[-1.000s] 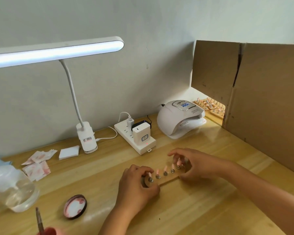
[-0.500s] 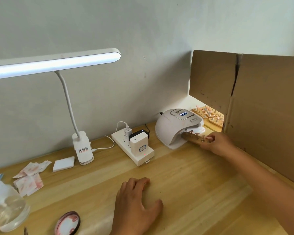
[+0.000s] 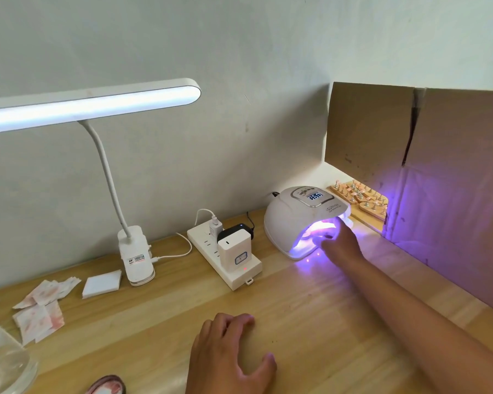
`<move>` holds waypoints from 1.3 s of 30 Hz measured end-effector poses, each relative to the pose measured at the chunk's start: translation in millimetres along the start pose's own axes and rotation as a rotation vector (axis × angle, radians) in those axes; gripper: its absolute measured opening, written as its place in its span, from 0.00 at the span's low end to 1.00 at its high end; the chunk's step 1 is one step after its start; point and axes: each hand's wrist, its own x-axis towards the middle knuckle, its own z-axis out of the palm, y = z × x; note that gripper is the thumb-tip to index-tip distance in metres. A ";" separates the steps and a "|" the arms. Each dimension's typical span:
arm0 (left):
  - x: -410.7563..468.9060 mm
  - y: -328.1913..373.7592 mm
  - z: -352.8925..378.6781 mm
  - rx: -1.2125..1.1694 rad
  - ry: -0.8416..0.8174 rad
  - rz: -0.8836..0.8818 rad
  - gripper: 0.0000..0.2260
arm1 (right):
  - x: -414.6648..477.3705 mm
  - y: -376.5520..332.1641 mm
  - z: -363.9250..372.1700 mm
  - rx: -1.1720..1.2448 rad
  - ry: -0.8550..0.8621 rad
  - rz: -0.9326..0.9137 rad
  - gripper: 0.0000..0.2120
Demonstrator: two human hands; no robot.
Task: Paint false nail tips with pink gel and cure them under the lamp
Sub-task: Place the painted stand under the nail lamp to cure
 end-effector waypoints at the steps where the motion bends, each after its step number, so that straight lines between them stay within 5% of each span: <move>1: 0.6 0.1 0.0 -0.001 -0.003 -0.001 0.36 | -1.2 1.2 -1.2 0.019 -0.018 -0.009 0.15; 3: 1.4 -1.4 -0.1 0.002 -0.002 0.009 0.39 | -4.9 1.8 -3.8 0.063 0.073 -0.021 0.14; 5: 2.2 -2.2 0.3 0.011 -0.010 0.015 0.40 | -9.1 -4.0 -9.8 0.178 0.389 -0.051 0.14; 8: 2.9 -0.3 0.7 0.027 -0.022 0.002 0.39 | -11.1 -22.7 -22.5 0.375 0.730 -0.321 0.14; 11: 1.8 2.1 -0.6 0.037 -0.049 -0.028 0.39 | -0.1 -50.8 -24.6 0.089 0.521 -0.475 0.20; 14: 2.7 2.5 -2.1 0.045 -0.068 -0.019 0.42 | 22.1 -69.5 -17.3 -0.387 0.150 -0.487 0.33; 16: 3.0 3.6 -2.3 0.060 -0.064 -0.015 0.43 | 34.5 -75.4 -14.6 -0.539 0.057 -0.479 0.36; 20: 2.5 6.0 -5.4 0.041 0.053 0.058 0.42 | 47.5 -73.3 -14.1 -0.704 0.048 -0.518 0.33; 25: 1.1 7.2 -3.1 -0.035 0.195 0.162 0.30 | 56.9 -90.4 -13.5 -0.731 -0.049 -0.481 0.27; 29: 1.3 4.2 -8.4 0.008 0.026 0.044 0.46 | 25.9 -100.3 -9.8 -0.679 0.194 -0.561 0.17; 33: 4.7 8.0 -8.9 0.097 -0.110 -0.022 0.42 | -47.0 -89.9 -5.1 -0.575 0.259 -0.930 0.04; 36: -0.2 10.1 -19.7 0.071 -0.143 -0.043 0.34 | -104.0 -84.9 -9.8 -0.622 0.184 -1.230 0.24; 39: -18.7 16.9 -39.9 0.018 -0.181 0.002 0.29 | -149.0 -82.4 -13.6 -0.666 0.129 -1.454 0.28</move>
